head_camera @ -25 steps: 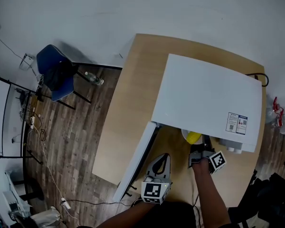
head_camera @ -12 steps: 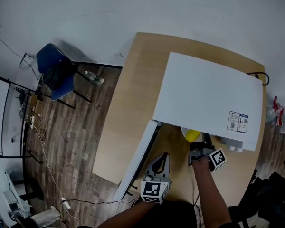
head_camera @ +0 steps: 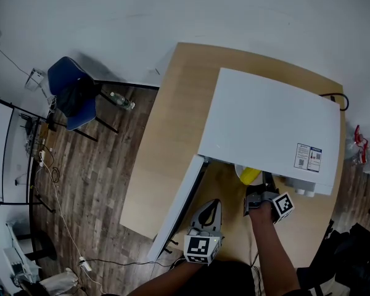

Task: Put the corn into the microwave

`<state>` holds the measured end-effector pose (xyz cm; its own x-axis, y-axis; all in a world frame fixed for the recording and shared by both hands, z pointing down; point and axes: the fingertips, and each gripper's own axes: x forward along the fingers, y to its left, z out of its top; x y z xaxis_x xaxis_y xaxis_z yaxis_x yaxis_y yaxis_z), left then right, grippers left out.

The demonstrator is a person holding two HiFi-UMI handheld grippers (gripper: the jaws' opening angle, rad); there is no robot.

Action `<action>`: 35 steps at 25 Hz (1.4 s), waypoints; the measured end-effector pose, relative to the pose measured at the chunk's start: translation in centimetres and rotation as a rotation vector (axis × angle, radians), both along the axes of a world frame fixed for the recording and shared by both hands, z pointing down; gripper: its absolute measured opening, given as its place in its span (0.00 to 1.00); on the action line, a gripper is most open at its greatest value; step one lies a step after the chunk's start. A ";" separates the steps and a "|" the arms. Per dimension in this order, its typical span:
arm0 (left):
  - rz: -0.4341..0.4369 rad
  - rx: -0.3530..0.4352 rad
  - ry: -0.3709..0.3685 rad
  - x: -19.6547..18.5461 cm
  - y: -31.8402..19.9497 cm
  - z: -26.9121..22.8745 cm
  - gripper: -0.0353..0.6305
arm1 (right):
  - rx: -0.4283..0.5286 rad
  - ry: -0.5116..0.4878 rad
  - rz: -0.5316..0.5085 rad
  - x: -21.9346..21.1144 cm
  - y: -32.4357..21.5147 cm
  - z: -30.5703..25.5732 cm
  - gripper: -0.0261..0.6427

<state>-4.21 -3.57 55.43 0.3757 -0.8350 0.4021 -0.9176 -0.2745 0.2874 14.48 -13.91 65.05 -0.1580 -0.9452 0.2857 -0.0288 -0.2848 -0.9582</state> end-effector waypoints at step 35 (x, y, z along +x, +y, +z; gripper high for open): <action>0.153 -0.185 0.133 5.1 -4.9 6.0 0.08 | 0.006 -0.027 0.073 0.1 -0.9 -0.4 0.25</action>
